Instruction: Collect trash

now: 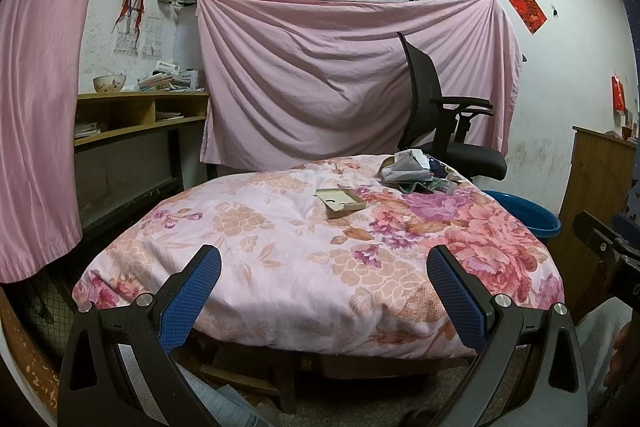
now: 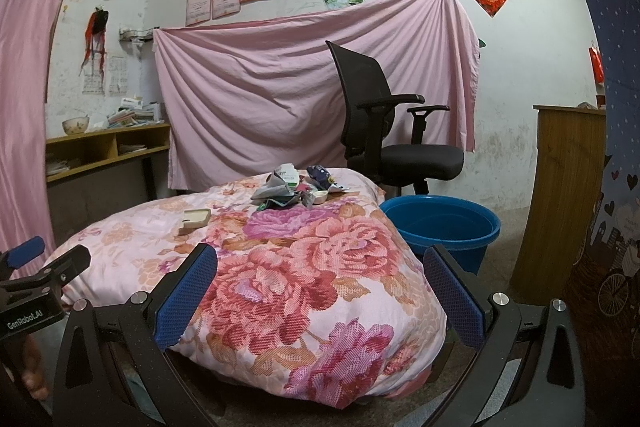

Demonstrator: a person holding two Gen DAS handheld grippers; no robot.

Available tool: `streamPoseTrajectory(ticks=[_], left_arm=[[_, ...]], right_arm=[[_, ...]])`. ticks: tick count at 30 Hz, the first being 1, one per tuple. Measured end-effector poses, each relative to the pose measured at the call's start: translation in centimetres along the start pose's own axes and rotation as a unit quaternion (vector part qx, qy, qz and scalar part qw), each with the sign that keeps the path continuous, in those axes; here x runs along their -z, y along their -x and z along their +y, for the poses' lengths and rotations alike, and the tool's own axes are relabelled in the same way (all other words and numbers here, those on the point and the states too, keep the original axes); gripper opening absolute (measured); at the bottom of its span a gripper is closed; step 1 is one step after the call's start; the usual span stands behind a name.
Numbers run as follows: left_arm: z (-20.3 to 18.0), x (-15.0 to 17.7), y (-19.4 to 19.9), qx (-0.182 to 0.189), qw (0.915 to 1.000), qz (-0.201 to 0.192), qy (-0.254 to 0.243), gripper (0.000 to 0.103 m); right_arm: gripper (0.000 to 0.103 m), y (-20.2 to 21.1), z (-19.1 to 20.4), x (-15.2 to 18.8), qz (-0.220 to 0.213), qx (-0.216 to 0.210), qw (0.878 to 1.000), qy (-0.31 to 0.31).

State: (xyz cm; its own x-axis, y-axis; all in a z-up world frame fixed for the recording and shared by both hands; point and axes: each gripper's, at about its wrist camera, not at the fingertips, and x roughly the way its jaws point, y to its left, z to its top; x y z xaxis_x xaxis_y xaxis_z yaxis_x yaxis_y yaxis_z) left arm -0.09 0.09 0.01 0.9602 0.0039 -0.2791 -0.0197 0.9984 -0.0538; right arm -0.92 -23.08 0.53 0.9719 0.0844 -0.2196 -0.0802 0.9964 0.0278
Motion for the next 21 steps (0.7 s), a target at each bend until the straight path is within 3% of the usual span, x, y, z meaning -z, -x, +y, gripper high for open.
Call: streamPoseTrajectory(ticks=[11,21], left_arm=[[0.8,-1.2,-1.1,-0.008,0.9998,0.012,0.014,0.101],[1.4,-6.8,-4.5,-0.002,0.9988,-0.040,0.028,0.101]], right_arm=[[0.103,-0.3,0.2,-0.4,0.005,-0.014,1.000,-0.004],[0.103,-3.7,0.5,-4.7,-0.025,-0.043,0.998,0.029]])
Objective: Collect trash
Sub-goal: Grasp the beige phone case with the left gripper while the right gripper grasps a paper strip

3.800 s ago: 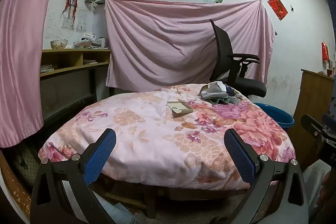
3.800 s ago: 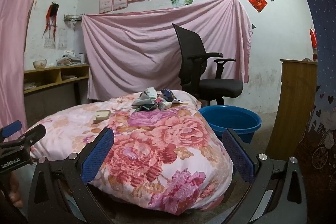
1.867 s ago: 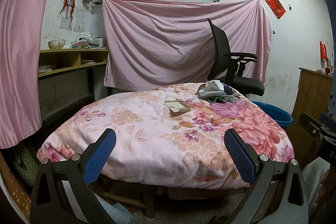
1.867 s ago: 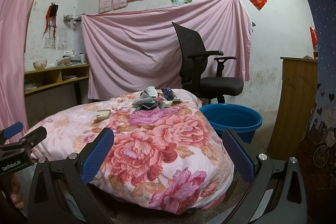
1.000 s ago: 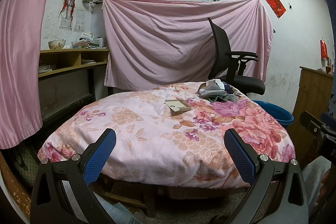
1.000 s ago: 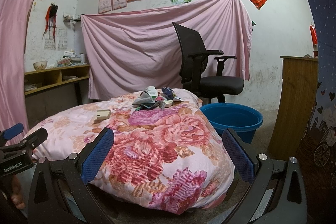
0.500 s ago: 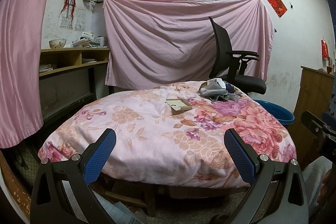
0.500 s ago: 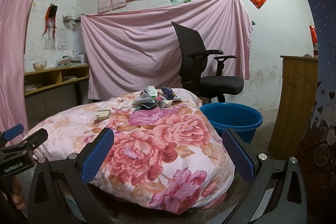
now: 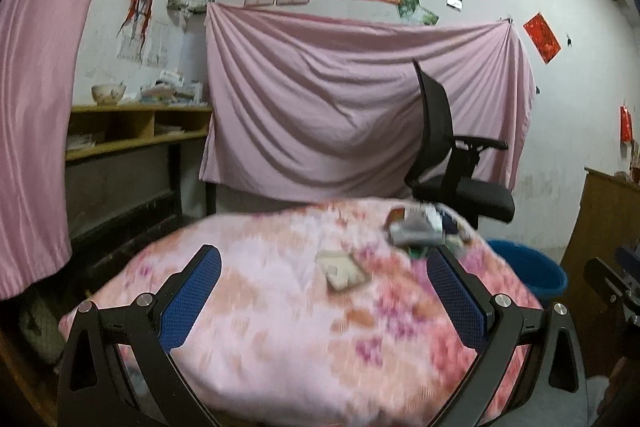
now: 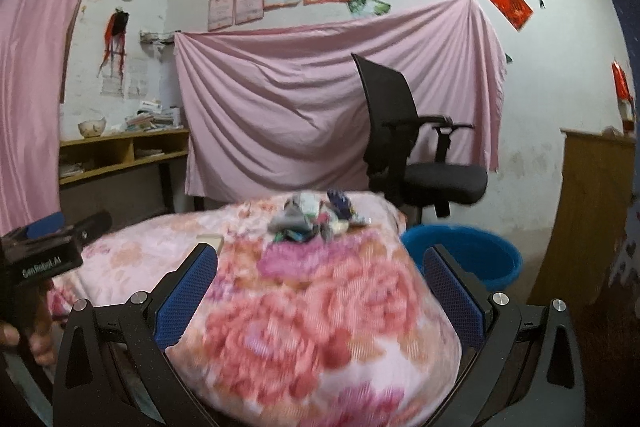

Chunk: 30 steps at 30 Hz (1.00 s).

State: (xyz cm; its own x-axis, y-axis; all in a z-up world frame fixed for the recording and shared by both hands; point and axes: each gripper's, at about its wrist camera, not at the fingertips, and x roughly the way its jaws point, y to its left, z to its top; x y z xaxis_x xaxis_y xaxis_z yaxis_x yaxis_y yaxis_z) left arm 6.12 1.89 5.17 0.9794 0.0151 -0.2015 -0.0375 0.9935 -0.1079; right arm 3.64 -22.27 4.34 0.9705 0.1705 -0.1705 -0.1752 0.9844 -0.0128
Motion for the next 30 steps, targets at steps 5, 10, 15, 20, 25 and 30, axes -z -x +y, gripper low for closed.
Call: streamPoseTrajectory(ticks=[5,10,15,20,25,30], left_arm=[[-0.2,-1.9,-2.8,0.006,0.9998,-0.016,-0.010,0.101],[-0.9,-2.5,-6.6,0.013,0.9993,-0.007,-0.033,0.101],[-1.2,-1.8,-11.6,0.019,0.9973,0.054,-0.046,0.101],[-0.7,-0.7,-15.7,0.021,0.9885,0.146,-0.036,0.101],[-0.7,0.3,-18.6,0.026,0.9746,0.221,-0.020,0.101],[-1.4,1.6,-20.7,0.040,0.9621,0.269,-0.024,0.100]], right_arm=[[0.103,-3.8,-0.9,-2.5,-0.014,-0.005,1.000,0.015],[0.103,-8.7,-2.0,-3.9,0.005,-0.003,1.000,0.018],[0.103,-14.3,-3.1,-3.3,0.069,-0.020,0.997,0.014],[0.079,-18.9,-3.4,-2.1,0.144,-0.033,0.989,0.023],[0.051,-22.5,-3.7,-0.6,0.239,-0.044,0.970,0.014],[0.035,-24.9,-4.1,0.7,0.310,-0.085,0.947,-0.011]])
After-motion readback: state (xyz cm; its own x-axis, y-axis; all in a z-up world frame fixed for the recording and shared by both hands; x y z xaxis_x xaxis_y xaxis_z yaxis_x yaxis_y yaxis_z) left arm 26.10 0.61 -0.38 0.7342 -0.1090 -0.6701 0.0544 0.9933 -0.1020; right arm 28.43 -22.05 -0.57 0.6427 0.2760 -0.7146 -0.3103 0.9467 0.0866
